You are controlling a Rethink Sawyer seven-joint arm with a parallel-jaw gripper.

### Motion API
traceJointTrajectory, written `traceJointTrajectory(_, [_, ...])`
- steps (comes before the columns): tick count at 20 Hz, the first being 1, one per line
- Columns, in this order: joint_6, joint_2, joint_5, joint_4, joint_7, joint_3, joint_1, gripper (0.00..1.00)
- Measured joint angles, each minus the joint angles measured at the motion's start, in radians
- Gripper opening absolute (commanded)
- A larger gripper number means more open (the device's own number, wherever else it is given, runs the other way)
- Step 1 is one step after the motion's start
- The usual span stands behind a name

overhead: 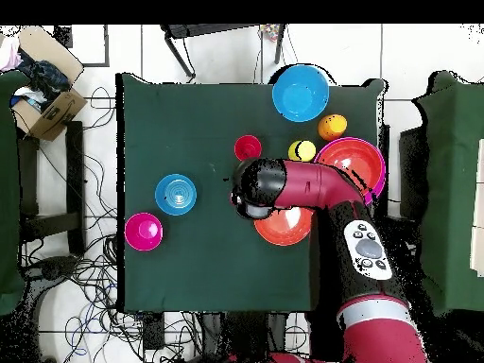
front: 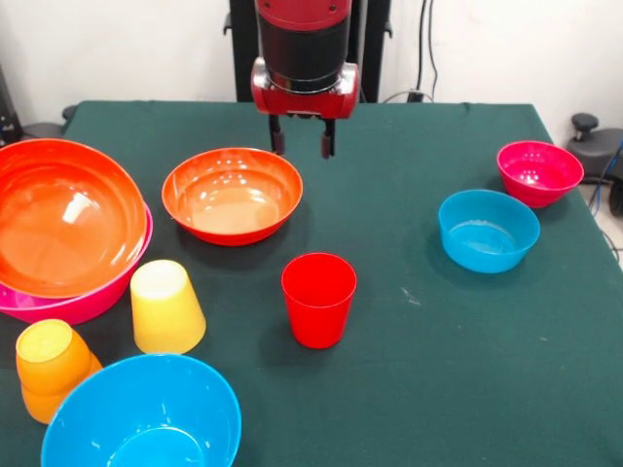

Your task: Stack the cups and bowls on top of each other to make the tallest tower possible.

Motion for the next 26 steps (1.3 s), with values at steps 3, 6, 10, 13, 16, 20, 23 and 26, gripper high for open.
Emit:
traceJointTrajectory(3, [-0.008, 0.006, 0.0, 0.008, 0.0, 0.0, 0.007, 1.0])
traceJointTrajectory(6, [-0.017, 0.01, 0.001, 0.012, 0.0, -0.001, 0.019, 1.0])
traceJointTrajectory(10, [-0.021, 0.018, 0.001, 0.012, 0.0, -0.012, 0.044, 1.0])
traceJointTrajectory(13, [-0.021, 0.03, 0.001, 0.012, 0.0, -0.031, 0.067, 1.0])
traceJointTrajectory(16, [-0.021, 0.038, 0.0, 0.011, 0.0, -0.05, 0.083, 1.0])
traceJointTrajectory(20, [-0.021, 0.048, 0.001, 0.003, 0.0, -0.08, 0.107, 1.0])
traceJointTrajectory(23, [-0.021, 0.054, 0.001, -0.004, 0.0, -0.102, 0.123, 1.0])
traceJointTrajectory(26, [-0.021, 0.056, 0.001, -0.018, 0.0, -0.127, 0.135, 1.0])
